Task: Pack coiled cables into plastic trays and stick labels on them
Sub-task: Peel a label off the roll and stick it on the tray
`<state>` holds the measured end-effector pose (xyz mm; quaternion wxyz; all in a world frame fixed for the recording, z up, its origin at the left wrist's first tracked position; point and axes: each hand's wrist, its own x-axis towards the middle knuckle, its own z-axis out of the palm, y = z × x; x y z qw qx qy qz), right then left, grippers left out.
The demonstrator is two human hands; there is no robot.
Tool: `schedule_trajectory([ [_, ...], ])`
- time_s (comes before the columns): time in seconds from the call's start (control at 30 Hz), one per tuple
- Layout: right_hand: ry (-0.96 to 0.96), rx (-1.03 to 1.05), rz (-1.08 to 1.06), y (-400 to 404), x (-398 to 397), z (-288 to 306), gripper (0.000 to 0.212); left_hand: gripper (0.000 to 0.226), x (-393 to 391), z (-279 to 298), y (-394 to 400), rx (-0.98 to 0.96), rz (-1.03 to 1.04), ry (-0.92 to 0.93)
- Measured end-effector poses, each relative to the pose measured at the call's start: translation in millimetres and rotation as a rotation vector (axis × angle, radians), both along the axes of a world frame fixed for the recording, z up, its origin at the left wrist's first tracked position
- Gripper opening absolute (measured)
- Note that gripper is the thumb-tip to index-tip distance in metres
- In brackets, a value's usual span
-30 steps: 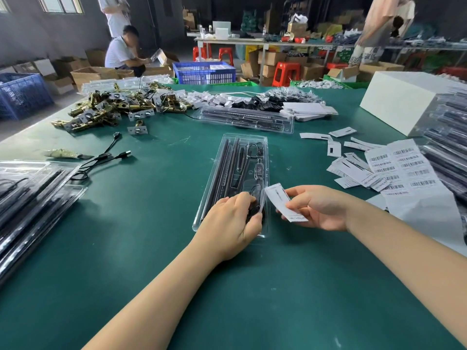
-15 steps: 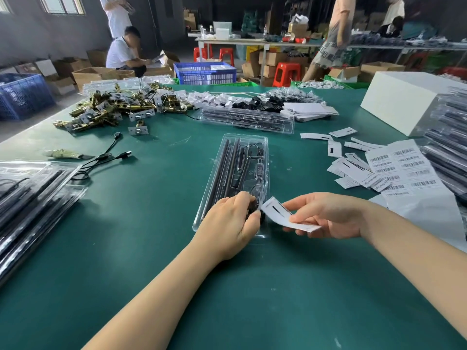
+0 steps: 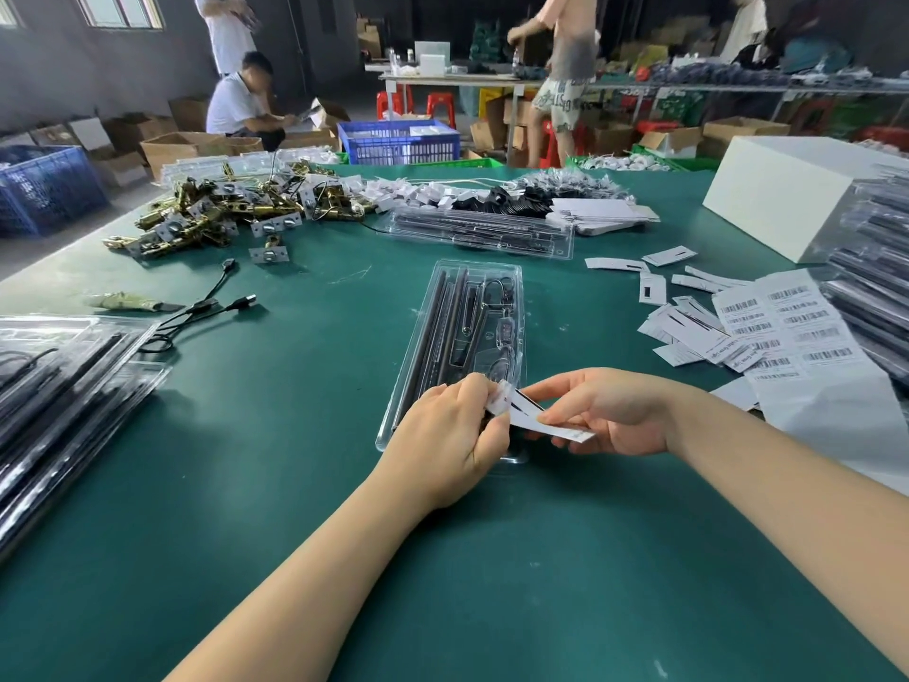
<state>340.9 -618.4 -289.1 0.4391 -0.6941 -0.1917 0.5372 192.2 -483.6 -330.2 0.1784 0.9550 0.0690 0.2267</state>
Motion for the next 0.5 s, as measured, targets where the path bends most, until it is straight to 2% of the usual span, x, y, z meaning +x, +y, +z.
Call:
schedule_trajectory([
  [0.1,0.016,0.040,-0.061,-2.5,-2.9,-0.9,0.036,0.058,0.0,-0.3,-0.3,0.024,0.004,0.013],
  [0.23,-0.010,0.089,-0.127,-3.3,-11.3,-3.1,0.033,0.050,-0.3,-1.0,-0.4,0.013,0.002,-0.014],
  [0.33,-0.033,0.107,-0.191,1.0,-17.0,-6.4,0.033,0.054,-0.1,-0.4,-0.9,0.016,-0.001,-0.017],
  [0.5,-0.050,0.096,-0.214,0.8,-18.1,-3.8,0.033,0.049,1.4,-2.0,-0.7,0.043,0.020,-0.010],
])
